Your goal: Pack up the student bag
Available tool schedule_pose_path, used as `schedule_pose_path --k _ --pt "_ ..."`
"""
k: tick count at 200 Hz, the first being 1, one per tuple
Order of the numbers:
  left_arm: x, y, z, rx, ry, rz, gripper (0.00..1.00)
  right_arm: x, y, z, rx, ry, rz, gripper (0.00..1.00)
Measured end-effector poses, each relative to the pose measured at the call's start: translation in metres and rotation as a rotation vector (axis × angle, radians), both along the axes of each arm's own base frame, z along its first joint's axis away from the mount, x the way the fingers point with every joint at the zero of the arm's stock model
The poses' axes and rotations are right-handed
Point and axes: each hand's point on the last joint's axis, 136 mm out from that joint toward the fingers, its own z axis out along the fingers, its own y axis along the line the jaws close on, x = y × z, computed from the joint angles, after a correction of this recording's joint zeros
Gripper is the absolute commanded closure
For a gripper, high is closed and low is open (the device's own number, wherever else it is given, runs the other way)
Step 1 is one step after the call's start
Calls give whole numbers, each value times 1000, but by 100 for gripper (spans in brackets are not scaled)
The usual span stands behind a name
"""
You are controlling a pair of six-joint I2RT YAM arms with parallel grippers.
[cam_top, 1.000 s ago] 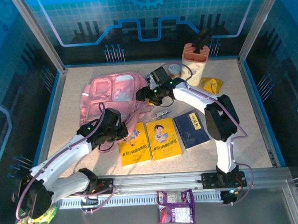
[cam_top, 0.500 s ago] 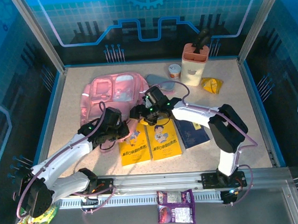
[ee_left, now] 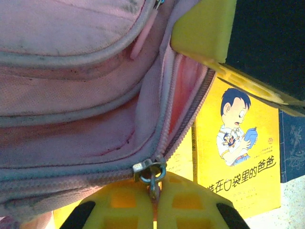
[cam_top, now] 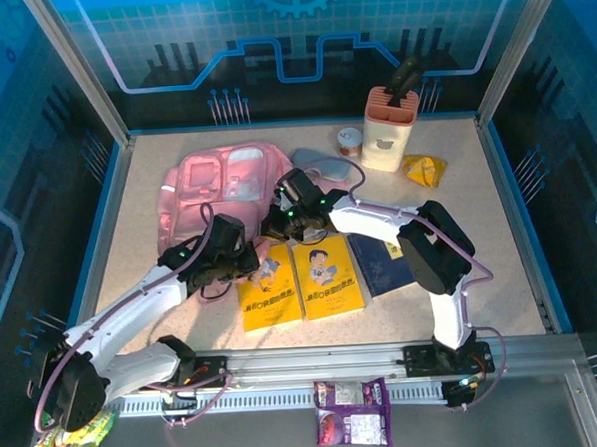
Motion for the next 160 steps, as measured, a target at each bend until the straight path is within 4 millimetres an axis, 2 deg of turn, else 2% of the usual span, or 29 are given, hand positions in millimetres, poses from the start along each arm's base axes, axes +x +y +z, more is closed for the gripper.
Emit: schedule_pose_path --k 30,61,87,122,160 --pt "-6 5 13 -30 -35 26 100 8 2 5 -29 -62 71 100" --pt "-13 18 18 -23 -59 63 100 27 -3 13 -52 -113 133 100" --pt "-9 23 21 -19 -84 91 100 36 -3 19 -54 -102 201 100" --pt "2 36 24 -19 -105 151 100 47 4 14 -78 -91 261 99" --pt "8 30 26 -58 -104 144 100 52 4 12 -103 -74 272 89"
